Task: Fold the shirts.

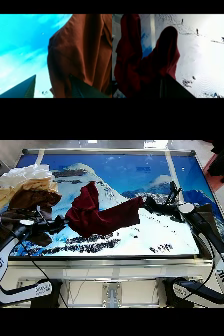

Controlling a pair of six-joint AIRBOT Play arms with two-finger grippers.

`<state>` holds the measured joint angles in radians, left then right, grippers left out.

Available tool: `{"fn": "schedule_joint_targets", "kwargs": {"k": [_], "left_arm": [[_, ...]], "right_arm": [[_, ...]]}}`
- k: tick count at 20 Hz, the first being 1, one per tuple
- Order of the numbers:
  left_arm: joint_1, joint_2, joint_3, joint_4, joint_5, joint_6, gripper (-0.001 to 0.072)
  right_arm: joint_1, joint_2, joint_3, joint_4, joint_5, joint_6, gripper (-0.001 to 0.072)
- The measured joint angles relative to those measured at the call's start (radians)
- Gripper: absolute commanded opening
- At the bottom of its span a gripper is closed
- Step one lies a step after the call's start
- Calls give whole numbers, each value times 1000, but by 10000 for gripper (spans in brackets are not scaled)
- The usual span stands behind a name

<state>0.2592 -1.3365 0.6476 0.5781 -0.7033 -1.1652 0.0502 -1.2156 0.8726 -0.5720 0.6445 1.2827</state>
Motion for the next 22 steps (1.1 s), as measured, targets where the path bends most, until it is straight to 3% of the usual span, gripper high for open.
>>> {"fn": "schedule_joint_targets", "kwargs": {"k": [6, 8, 14, 18, 22], "left_arm": [[-53, -30, 0, -44, 0, 13, 343], [-85, -47, 0, -59, 0, 13, 17], [-106, -24, 38, -83, -25, 13, 14], [-14, 150, 157, -86, -184, 35, 14], [90, 436, 316, -86, -381, 50, 13]], "right_arm": [[0, 0, 1, 7, -16, 0, 24], [0, 0, 1, 7, -19, 0, 24], [-16, 23, 1, 7, -33, 0, 23], [-141, 164, 1, -2, 20, 0, 22], [-353, 436, 57, -54, 196, 2, 21]]}}
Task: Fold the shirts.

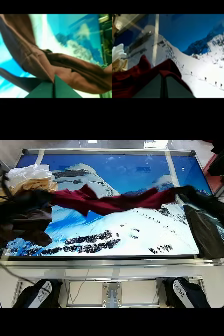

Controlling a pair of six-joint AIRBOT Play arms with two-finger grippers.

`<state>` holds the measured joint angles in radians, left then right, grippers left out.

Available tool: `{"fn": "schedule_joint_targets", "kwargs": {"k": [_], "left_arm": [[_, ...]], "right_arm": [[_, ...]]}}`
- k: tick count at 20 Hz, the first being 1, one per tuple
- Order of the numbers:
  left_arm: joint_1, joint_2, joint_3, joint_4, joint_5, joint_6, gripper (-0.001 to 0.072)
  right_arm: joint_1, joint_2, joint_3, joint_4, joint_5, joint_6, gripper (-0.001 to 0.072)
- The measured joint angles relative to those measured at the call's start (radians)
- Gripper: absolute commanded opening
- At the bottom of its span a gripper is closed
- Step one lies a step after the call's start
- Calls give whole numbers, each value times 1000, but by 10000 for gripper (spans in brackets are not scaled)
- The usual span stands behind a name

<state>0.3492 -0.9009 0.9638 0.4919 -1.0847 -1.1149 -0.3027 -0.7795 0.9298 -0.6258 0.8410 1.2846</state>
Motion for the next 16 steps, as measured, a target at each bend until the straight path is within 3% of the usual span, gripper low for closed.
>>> {"fn": "schedule_joint_targets", "kwargs": {"k": [4, 7, 12, 16], "left_arm": [[40, 250, 211, 0, -4, 7, 12], [50, 311, 388, 16, 56, 15, 12], [51, 208, 521, 24, 118, 19, 12], [-50, -12, 546, 61, 83, 4, 12]], "right_arm": [[-215, 238, 197, -74, 121, 23, 18], [-332, 294, 383, -118, 158, 24, 19], [-394, 164, 524, -13, 212, 2, 19], [-277, -71, 549, 58, 259, -36, 19]]}}
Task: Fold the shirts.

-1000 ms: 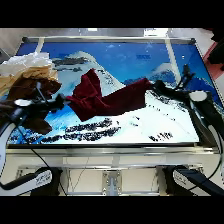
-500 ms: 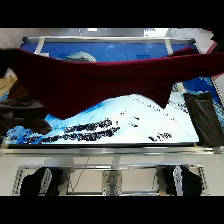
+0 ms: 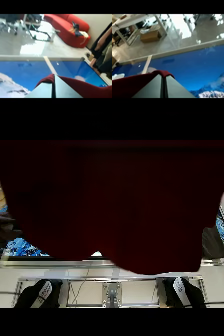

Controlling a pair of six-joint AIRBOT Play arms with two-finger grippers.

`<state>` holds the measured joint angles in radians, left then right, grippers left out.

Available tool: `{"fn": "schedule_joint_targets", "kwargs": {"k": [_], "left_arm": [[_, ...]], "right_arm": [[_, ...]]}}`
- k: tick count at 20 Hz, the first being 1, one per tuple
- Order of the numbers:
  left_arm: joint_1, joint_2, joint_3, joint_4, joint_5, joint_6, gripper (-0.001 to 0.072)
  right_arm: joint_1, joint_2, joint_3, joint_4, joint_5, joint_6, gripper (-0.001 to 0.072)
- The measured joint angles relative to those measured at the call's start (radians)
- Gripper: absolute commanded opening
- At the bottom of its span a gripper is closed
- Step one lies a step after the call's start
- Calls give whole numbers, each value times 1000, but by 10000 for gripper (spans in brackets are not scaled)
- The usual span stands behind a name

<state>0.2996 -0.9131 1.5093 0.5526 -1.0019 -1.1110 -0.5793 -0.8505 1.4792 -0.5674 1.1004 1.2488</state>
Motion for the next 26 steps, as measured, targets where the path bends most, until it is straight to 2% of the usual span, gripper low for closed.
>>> {"fn": "schedule_joint_targets", "kwargs": {"k": [2, 4, 7, 11, 12, 13, 14, 15, 18, 19, 20, 21, 24, 26], "left_arm": [[-103, -137, 5, 87, 13, -12, 11], [-197, -272, 6, 199, 70, -47, 12], [-298, -483, 9, 324, 230, -123, 12], [-345, -695, 10, 390, 423, -196, 14], [-350, -729, 10, 397, 455, -203, 54], [-353, -754, 10, 403, 483, -211, 309], [-355, -771, 12, 404, 502, -218, 558], [-356, -782, 20, 403, 520, -221, 572], [-343, -749, 65, 388, 529, -225, 571], [-330, -709, 78, 382, 521, -223, 555], [-312, -661, 87, 380, 508, -212, 488], [-285, -602, 90, 387, 475, -195, 430], [-181, -389, 18, 449, 310, -172, 428], [-113, -232, -161, 475, 196, -179, 428]], "right_arm": [[124, -127, 5, -77, -22, -5, 19], [258, -269, 6, -222, -75, 21, 19], [408, -487, 9, -407, -238, 80, 18], [496, -723, 10, -483, -489, 127, 22], [504, -769, 10, -483, -548, 133, 28], [510, -806, 10, -483, -592, 138, 122], [515, -835, 10, -479, -628, 142, 340], [518, -853, 11, -475, -665, 143, 364], [501, -849, 22, -476, -693, 147, 365], [481, -823, 27, -491, -681, 146, 365], [455, -791, 31, -518, -663, 146, 365], [424, -754, 33, -544, -622, 146, 366], [299, -623, 23, -604, -461, 142, 386], [220, -544, -20, -622, -366, 139, 386]]}}
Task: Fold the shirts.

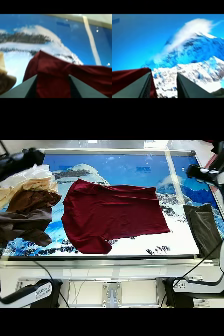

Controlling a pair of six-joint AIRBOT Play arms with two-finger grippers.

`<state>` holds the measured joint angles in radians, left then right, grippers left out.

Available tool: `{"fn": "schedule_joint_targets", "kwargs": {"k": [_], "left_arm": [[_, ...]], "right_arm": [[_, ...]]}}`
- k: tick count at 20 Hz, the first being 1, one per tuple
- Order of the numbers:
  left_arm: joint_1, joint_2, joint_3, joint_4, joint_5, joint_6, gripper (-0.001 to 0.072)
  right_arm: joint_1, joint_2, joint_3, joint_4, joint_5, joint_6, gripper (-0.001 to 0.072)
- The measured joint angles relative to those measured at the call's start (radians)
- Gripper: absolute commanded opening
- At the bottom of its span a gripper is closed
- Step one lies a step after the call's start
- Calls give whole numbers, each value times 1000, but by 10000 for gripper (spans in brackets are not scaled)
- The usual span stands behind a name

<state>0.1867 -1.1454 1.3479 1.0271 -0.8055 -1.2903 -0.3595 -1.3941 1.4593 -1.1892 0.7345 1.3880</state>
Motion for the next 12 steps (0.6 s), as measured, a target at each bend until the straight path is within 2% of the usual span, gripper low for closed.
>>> {"fn": "schedule_joint_targets", "kwargs": {"k": [3, 7, 10, 12], "left_arm": [[61, 238, -416, -24, -46, -94, 429], [88, 435, -910, -237, -17, -196, 430], [95, 483, -1083, -323, -27, -173, 430], [97, 497, -1133, -324, -47, -145, 430]], "right_arm": [[-73, 98, -114, 1, 93, -16, 386], [-109, 187, -276, 60, 142, -66, 386], [-116, 217, -336, 143, 157, -114, 386], [-119, 227, -355, 198, 158, -140, 387]]}}
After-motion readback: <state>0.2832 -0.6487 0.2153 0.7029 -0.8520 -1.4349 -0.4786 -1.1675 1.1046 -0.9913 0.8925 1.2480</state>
